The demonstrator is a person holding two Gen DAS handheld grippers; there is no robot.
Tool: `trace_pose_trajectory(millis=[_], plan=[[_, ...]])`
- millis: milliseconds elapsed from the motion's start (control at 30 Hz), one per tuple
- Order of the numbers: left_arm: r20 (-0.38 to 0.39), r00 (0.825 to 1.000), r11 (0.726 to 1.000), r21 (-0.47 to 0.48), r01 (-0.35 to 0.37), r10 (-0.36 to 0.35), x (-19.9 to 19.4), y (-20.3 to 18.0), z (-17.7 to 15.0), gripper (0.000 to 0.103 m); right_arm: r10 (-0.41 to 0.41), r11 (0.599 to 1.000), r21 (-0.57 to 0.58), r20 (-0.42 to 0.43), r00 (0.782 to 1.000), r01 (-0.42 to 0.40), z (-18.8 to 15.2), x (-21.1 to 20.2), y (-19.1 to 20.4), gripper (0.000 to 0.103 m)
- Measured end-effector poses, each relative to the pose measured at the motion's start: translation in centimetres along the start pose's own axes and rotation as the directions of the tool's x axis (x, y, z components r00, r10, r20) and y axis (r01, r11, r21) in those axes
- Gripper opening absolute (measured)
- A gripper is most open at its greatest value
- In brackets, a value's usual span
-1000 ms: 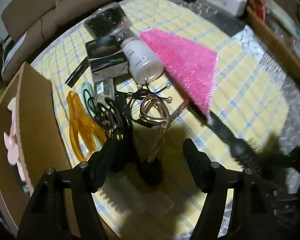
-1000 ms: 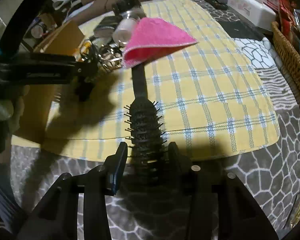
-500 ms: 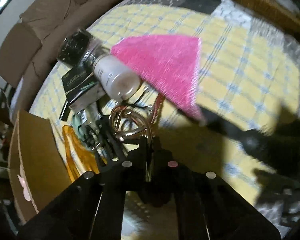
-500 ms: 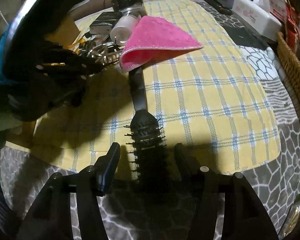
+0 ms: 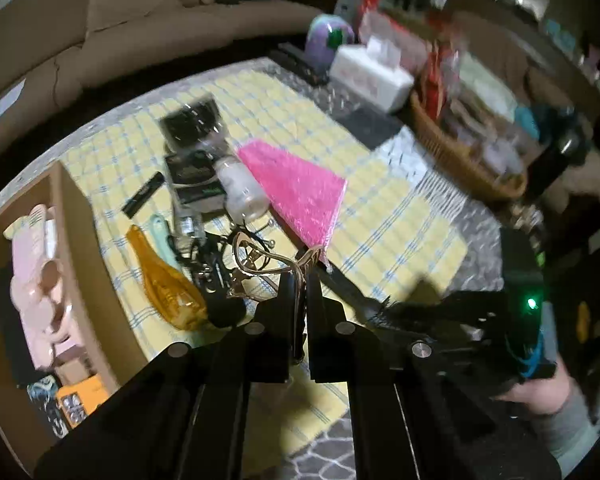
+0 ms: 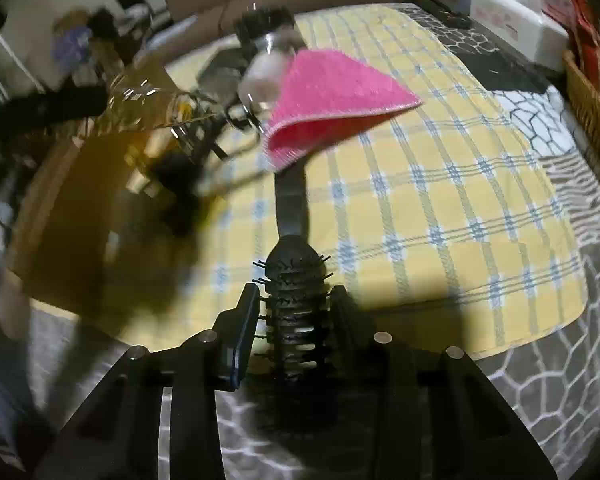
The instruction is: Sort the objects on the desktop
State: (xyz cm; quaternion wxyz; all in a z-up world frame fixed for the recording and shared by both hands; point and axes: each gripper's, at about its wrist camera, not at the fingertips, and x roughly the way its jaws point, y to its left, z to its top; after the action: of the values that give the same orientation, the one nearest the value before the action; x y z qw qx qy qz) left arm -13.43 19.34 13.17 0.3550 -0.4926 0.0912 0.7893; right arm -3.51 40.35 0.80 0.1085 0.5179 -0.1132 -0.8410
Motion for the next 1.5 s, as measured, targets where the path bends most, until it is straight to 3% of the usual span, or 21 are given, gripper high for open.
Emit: trace_pose_trajectory(millis=[133,267,367,500,667,800,933,1167,1367,1467,1500], plan=[[0.071,0.997,0.999,-0.035,0.007,-0.004,-4.9,2.1,-0.7,0.005,0.163,0.981,0.093,0.066,0.984,-0.169,0.3,-2.0,-0.3,0.037],[0.129,0.992,0.997,-0.083,0.007,0.004,-9.5,5.0,-2.6,0.005,0.321,0.925,0.170,0.130,0.938,-0.340,0.5,-3.4,-0.3,0.037],[0.165,0.986,0.991,-0.131,-0.002,0.024,-12.8,7.9,-5.0,0.005,0.386,0.896,0.166,0.164,0.908,-0.411,0.9,-4.4,0.9,0.037],[0.182,0.981,0.980,-0.196,-0.031,0.067,-15.9,12.1,-7.9,0.005,0.381,0.915,0.081,0.153,0.912,-0.396,1.8,-5.2,6.0,0.037],[0.215,0.970,0.960,-0.275,-0.047,0.109,-19.0,16.8,-11.3,0.005,0.449,0.893,-0.032,0.099,0.888,-0.449,3.7,-4.8,15.5,0.037],[0.245,0.961,0.946,-0.322,-0.042,0.126,-20.8,19.7,-13.9,0.005,0.469,0.882,-0.071,0.023,0.883,-0.467,6.2,-1.9,22.7,0.038],[0.266,0.955,0.936,-0.351,-0.028,0.129,-21.7,21.6,-15.6,0.005,0.457,0.888,-0.029,-0.069,0.887,-0.460,7.7,3.8,28.2,0.038],[0.281,0.952,0.925,-0.380,-0.004,0.120,-22.2,24.4,-17.4,0.005,0.376,0.926,0.105,-0.136,0.917,-0.364,8.1,12.2,31.8,0.038],[0.292,0.951,0.921,-0.390,0.020,0.103,-21.9,25.8,-18.3,0.005,0.297,0.952,0.123,-0.175,0.939,-0.279,7.4,14.6,32.9,0.041],[0.289,0.953,0.919,-0.393,0.026,0.097,-21.5,26.0,-18.5,0.005,0.322,0.944,0.146,-0.196,0.926,-0.297,6.9,15.1,33.2,0.048],[0.287,0.953,0.919,-0.393,0.026,0.096,-21.4,26.0,-18.6,0.005,0.350,0.933,0.160,-0.194,0.916,-0.323,6.7,15.1,33.2,0.054]])
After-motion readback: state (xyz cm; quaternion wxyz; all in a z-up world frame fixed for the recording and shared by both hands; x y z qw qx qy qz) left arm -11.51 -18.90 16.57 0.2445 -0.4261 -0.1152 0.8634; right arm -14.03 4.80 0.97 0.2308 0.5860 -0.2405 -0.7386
